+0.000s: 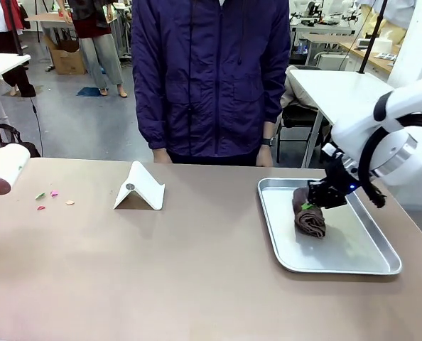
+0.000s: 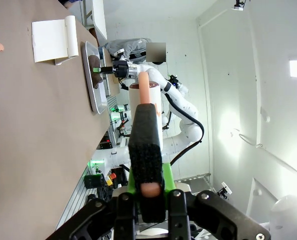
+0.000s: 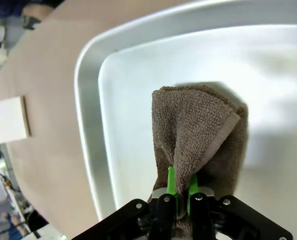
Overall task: Clean the surface of the table.
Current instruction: If a person points to the right, clean the right side of the table with your right hand, and if they point to the left, clean the left side with your left hand.
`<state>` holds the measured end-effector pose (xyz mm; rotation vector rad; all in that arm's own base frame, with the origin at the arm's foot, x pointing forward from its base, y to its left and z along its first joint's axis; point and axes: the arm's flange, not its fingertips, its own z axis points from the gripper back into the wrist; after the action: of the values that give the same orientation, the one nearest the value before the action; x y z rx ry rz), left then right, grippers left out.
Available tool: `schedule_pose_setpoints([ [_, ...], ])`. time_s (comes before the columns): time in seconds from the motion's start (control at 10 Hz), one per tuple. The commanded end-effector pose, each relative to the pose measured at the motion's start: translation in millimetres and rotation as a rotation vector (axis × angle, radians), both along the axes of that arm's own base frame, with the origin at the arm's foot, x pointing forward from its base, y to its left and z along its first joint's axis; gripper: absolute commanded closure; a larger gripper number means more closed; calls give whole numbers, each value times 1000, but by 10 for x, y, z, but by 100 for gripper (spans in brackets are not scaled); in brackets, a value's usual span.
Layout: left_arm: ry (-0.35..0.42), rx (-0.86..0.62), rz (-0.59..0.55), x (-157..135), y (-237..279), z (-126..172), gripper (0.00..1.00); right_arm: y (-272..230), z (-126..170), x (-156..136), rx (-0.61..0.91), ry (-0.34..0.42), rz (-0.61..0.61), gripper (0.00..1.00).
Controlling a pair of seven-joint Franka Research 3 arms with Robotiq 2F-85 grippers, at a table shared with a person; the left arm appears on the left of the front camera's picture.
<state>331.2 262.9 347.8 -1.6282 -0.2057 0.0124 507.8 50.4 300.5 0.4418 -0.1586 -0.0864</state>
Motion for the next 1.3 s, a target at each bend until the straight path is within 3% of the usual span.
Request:
schedule_pose_setpoints([
  [0.0, -24, -7, -3, -40, 31, 15, 97, -283, 84, -65, -6, -9, -97, 92],
  [0.4, -24, -7, -3, -40, 31, 15, 97, -708, 123, -140, 51, -22, -179, 92],
  [0.9, -24, -7, -3, -40, 31, 15, 97, -711, 193, -192, 100, -48, -170, 92],
  [1.0, -24, -7, -3, -40, 31, 15, 97, -710, 322, -273, 199, -78, -123, 92],
  [1.2, -24, -7, -3, -40, 31, 15, 97, -724, 604, -432, 393, -109, -195, 92],
])
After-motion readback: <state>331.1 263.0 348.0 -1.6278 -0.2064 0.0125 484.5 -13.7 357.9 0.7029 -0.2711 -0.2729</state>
